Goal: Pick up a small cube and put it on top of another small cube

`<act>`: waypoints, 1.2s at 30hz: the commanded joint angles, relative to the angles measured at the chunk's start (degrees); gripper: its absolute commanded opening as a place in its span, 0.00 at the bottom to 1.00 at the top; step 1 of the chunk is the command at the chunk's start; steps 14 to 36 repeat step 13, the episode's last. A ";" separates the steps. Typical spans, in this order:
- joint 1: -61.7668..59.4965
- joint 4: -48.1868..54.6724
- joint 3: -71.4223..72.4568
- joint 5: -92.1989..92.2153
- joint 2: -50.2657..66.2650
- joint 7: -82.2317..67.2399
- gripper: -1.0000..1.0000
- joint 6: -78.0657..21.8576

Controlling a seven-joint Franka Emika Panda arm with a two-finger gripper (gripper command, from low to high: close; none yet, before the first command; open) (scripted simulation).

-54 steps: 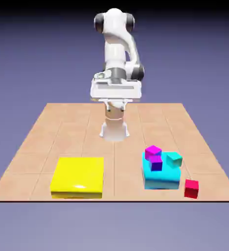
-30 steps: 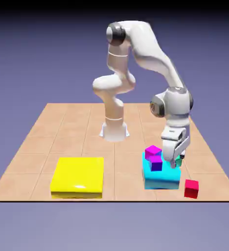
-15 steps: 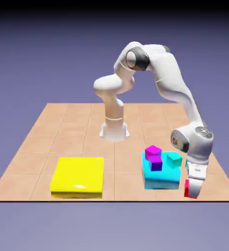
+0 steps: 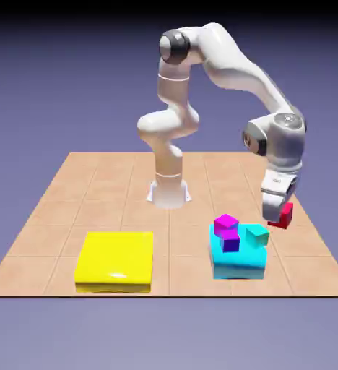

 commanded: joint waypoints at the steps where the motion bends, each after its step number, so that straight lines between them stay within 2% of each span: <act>1: -1.60 -1.50 1.49 -1.25 -2.08 0.92 0.00 -0.51; 5: -5.84 -4.48 5.63 -6.98 -4.14 1.00 0.00 0.67; 10: -5.48 -7.80 5.12 -9.01 2.80 2.48 0.00 10.80; 11: -5.48 -7.80 5.12 -9.01 2.80 2.48 1.00 10.80; 13: -5.57 -6.99 5.25 -8.51 1.10 2.12 1.00 8.31; 36: -5.57 -6.99 5.25 -8.51 1.10 2.12 1.00 8.31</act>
